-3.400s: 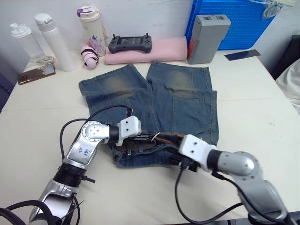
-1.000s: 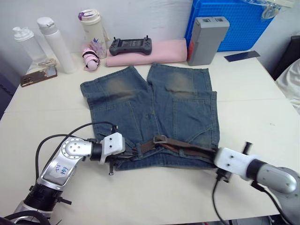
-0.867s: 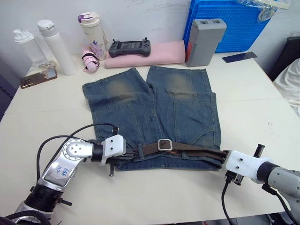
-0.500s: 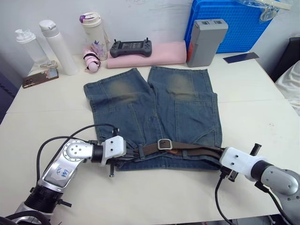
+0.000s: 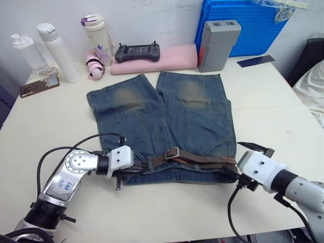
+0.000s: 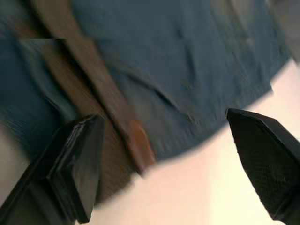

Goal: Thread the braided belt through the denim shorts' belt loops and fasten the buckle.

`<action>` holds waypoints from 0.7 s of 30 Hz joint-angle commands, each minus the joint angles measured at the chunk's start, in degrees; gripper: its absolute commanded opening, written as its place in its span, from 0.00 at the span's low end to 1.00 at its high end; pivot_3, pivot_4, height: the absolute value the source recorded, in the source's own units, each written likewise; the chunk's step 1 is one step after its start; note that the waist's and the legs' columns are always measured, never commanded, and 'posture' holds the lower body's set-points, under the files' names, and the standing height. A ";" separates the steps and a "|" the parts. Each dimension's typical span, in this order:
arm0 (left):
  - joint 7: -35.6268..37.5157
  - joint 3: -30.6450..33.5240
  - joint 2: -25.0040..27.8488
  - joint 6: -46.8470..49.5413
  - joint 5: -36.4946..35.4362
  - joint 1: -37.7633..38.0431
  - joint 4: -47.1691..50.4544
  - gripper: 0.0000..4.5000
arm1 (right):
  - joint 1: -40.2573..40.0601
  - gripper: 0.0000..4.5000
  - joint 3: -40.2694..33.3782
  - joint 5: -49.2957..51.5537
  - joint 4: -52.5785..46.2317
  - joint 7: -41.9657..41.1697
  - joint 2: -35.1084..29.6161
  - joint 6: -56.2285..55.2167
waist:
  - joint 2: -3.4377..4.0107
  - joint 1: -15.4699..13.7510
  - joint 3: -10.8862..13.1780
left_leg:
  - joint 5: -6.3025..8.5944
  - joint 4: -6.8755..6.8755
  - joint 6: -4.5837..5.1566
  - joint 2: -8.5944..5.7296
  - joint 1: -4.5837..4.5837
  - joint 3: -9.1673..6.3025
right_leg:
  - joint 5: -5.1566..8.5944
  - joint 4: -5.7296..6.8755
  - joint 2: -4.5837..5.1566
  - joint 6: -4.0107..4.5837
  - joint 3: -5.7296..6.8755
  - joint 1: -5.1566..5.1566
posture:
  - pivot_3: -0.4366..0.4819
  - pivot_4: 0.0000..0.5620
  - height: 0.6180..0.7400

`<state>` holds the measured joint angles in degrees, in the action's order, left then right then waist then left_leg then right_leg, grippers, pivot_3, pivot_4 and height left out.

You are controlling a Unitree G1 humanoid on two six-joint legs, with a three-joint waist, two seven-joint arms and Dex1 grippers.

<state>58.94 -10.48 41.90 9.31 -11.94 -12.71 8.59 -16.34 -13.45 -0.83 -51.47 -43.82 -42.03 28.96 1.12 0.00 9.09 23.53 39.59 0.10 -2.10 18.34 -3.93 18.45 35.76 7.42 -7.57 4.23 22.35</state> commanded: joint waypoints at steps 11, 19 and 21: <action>1.47 -2.87 -0.64 2.52 1.95 -0.89 -2.78 0.00 | -3.61 0.99 20.92 -25.16 4.77 17.96 2.83 -12.88 | -0.02 -0.25 -0.02 | 0.00 -0.08 0.00 -0.21 0.02 -0.03 | 0.00 0.00 0.02 0.00 -0.09 0.10 | 0.48 0.27 1.00; 1.70 -4.29 -2.39 3.27 1.94 -2.64 -2.83 0.00 | -5.16 0.43 21.50 -31.85 10.84 22.24 4.84 -17.18 | -0.03 -0.45 -0.03 | 0.00 -0.08 0.00 -0.22 0.00 -0.03 | 0.00 -0.02 0.01 -0.01 -0.11 0.08 | 0.48 0.27 1.00; 1.80 -4.67 -2.83 3.01 2.12 -2.73 -3.27 0.00 | -5.86 0.21 21.76 -32.48 11.83 22.41 5.55 -17.43 | -0.03 -0.74 -0.03 | 0.00 -0.08 0.00 -0.22 0.01 -0.03 | 0.00 -0.04 0.03 -0.01 -0.12 0.07 | 0.48 0.27 1.00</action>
<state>60.32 -12.52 39.42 11.52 -11.78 -16.36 6.72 -21.53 8.57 -32.02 -39.92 -22.17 -37.26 12.14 1.09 -0.73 9.06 23.53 39.52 0.10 -2.32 18.35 -3.96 18.45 35.72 7.46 -7.58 4.09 22.42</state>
